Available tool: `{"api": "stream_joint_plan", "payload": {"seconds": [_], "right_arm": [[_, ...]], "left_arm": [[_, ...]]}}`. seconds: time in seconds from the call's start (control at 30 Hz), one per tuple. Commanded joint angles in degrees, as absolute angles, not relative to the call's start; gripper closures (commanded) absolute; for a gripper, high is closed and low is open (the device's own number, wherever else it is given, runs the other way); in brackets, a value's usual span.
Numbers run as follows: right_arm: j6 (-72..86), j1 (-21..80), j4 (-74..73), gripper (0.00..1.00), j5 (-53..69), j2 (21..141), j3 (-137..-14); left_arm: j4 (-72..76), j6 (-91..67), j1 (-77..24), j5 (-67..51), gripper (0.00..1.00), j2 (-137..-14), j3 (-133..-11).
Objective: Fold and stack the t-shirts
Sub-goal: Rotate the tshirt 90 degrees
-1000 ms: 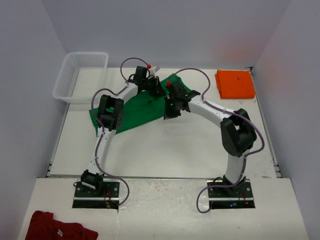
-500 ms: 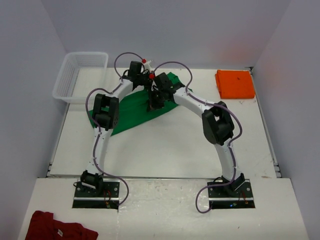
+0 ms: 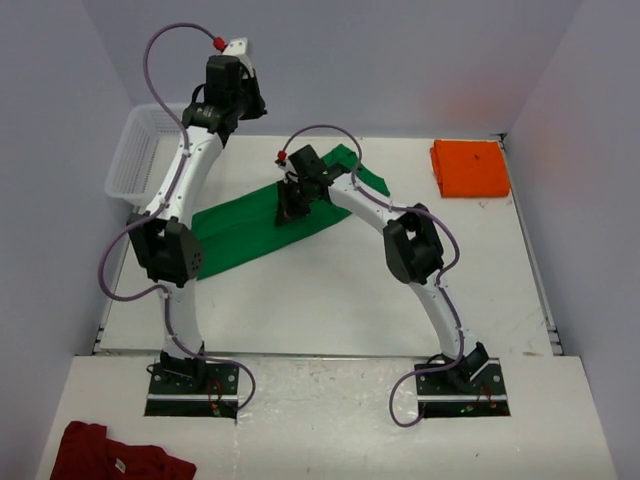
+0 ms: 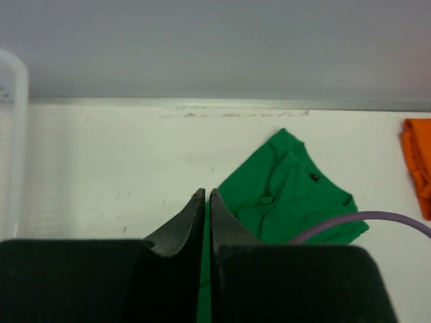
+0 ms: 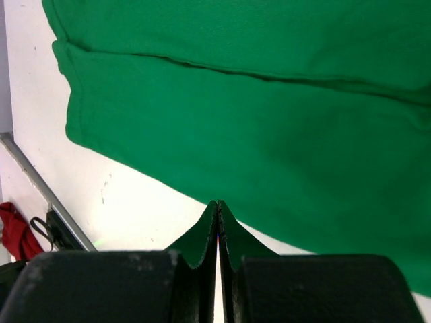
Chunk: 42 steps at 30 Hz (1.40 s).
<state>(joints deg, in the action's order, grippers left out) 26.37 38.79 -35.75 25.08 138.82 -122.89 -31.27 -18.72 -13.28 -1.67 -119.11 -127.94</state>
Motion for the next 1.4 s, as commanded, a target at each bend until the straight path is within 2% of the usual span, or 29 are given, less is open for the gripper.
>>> {"api": "stream_joint_plan", "payload": {"seconds": [0.0,0.17,0.4,0.9,1.1,1.37], "right_arm": [[26.72,40.51,-37.79,1.00,29.26,142.10,-129.09],[26.37,43.50,-41.48,1.00,30.14,147.99,-137.70],[26.37,44.30,-39.64,1.00,30.15,149.07,-136.68],[32.51,44.21,-49.30,1.00,28.22,149.07,-135.36],[34.36,43.86,-47.74,1.00,28.47,149.59,-132.02],[35.77,43.77,-44.74,1.00,26.46,146.44,-125.25]], "left_arm": [[-40.87,-18.54,-11.61,9.75,0.95,-117.96,-121.31],[-37.36,-22.67,-7.65,7.82,0.97,-112.77,-108.65],[-32.18,-24.60,-7.21,4.83,0.98,-104.25,-97.41],[-32.17,-24.08,-7.21,1.32,0.97,-92.64,-92.90],[-31.20,-23.47,-7.21,-1.49,0.97,-86.93,-89.74],[-29.80,-22.94,-7.29,-1.23,0.97,-86.22,-85.87]]}}
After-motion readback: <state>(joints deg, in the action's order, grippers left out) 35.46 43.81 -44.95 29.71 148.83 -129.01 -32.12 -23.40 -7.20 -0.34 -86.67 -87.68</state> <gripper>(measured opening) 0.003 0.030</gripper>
